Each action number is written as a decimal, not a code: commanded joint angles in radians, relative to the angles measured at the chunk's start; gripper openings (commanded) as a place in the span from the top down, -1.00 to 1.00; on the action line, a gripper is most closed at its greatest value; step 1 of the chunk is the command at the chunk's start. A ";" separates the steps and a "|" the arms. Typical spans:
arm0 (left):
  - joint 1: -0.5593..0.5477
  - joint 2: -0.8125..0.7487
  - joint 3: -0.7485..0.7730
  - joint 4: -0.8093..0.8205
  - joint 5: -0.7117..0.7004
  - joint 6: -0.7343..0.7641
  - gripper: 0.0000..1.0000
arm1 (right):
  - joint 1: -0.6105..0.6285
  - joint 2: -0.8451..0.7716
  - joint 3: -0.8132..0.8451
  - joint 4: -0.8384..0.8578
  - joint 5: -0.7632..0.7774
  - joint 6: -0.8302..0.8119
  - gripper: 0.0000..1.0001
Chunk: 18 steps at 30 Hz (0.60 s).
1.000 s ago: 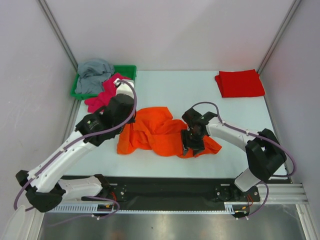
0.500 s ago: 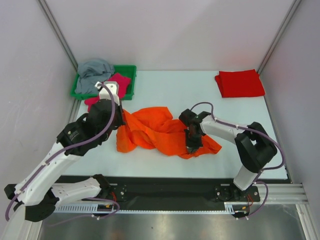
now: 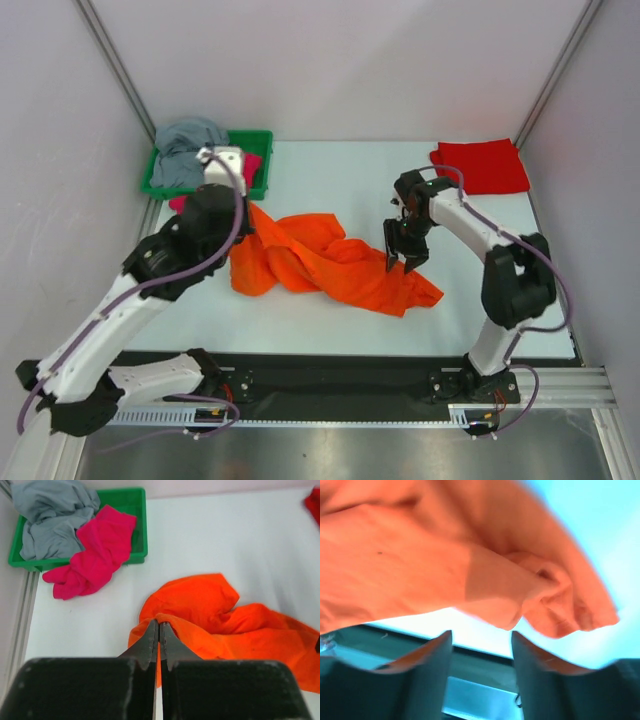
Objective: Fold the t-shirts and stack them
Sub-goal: Flatten the tshirt out
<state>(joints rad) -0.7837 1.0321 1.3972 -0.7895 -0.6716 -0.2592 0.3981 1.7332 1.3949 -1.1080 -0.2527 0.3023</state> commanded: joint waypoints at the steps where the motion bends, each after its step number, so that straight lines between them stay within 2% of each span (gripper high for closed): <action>1: 0.026 0.115 -0.003 0.065 0.043 0.054 0.99 | 0.001 0.098 0.117 0.024 0.142 -0.052 -0.17; 6: 0.035 0.166 -0.012 0.084 0.076 0.061 1.00 | 0.037 0.017 0.176 -0.029 0.279 -0.032 -0.31; 8: 0.037 0.163 -0.020 0.087 0.087 0.061 0.99 | 0.064 -0.035 0.120 -0.044 0.264 0.001 -0.29; 11: 0.040 0.161 -0.027 0.079 0.099 0.058 0.99 | 0.096 -0.153 -0.008 0.003 0.158 0.069 -0.16; 12: 0.041 0.160 -0.032 0.076 0.104 0.055 1.00 | 0.107 -0.181 -0.101 0.022 0.145 0.087 -0.09; 13: 0.041 0.161 -0.033 0.072 0.112 0.052 0.99 | 0.120 -0.239 -0.159 0.048 0.120 0.115 0.15; 14: 0.041 0.160 -0.038 0.064 0.116 0.048 0.99 | 0.122 -0.257 -0.209 0.098 0.109 0.126 0.29; 15: 0.044 0.157 -0.040 0.062 0.122 0.038 0.99 | 0.120 -0.271 -0.296 0.118 0.098 0.139 0.51; 16: 0.044 0.157 -0.043 0.059 0.142 0.032 0.99 | 0.120 -0.287 -0.330 0.134 0.083 0.147 0.91; 18: 0.046 0.155 -0.043 0.046 0.155 0.017 0.99 | 0.122 -0.302 -0.425 0.201 0.058 0.178 0.96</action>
<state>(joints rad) -0.7490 1.2137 1.3556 -0.7456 -0.5564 -0.2214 0.5236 1.4326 1.0828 -1.0145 -0.1413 0.4110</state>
